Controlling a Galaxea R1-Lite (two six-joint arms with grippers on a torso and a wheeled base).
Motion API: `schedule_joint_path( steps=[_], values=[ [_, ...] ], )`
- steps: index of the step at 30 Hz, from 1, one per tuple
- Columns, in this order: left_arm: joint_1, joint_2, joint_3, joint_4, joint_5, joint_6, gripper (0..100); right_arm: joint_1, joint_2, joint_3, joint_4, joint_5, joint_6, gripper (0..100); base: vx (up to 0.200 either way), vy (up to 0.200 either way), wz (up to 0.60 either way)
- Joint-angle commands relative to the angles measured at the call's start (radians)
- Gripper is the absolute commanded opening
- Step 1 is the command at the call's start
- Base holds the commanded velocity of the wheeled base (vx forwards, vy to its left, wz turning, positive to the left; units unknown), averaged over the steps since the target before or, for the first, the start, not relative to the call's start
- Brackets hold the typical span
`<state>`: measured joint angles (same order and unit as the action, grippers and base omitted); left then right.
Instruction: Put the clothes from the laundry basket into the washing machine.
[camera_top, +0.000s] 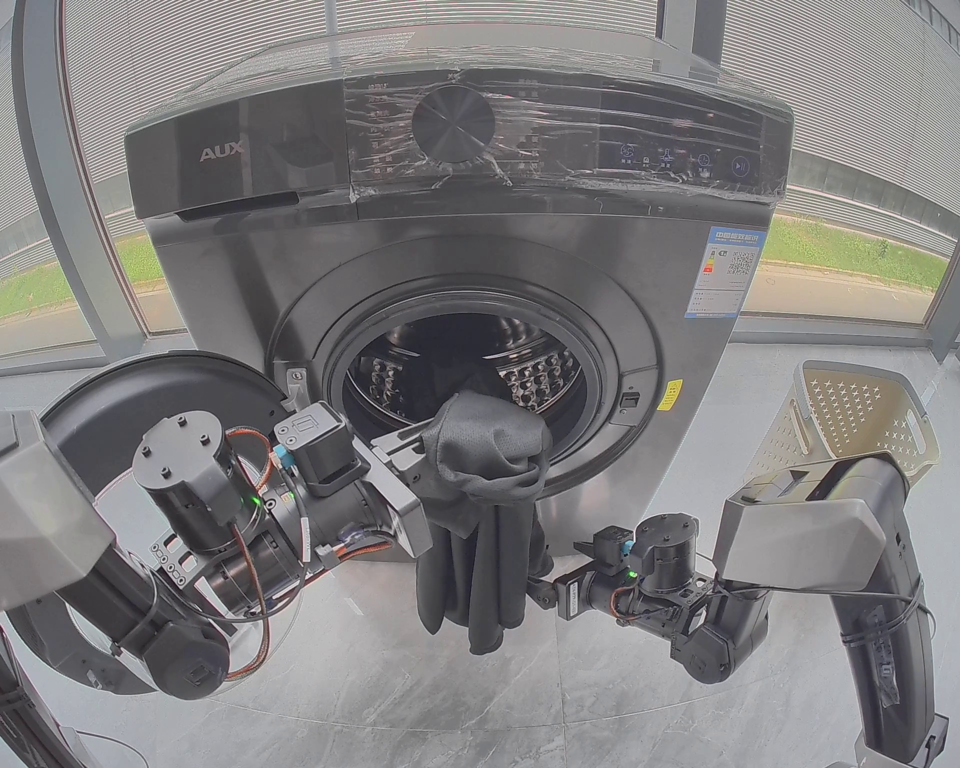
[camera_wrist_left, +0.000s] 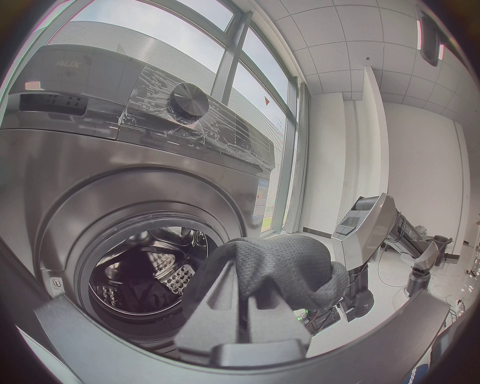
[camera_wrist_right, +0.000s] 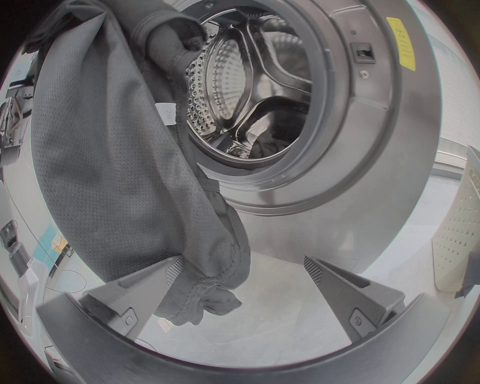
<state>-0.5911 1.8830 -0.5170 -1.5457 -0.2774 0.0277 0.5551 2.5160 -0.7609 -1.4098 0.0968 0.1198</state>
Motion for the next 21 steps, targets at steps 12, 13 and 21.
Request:
schedule_joint_path(
  steps=[12,13,21],
  values=[
    [0.002,0.018,0.002,-0.001,0.001,0.0,0,0.034,0.066,-0.04,-0.146,0.073,-0.009,0,0.0,0.0,0.0],
    [0.002,0.019,0.0,-0.001,0.001,-0.002,0,0.034,0.064,-0.037,-0.149,0.073,-0.009,0,0.0,0.0,0.0],
    [0.013,0.03,-0.008,-0.001,0.009,-0.009,0,0.017,-0.06,0.101,-0.152,0.069,0.0,0,0.0,0.0,0.0]
  ],
)
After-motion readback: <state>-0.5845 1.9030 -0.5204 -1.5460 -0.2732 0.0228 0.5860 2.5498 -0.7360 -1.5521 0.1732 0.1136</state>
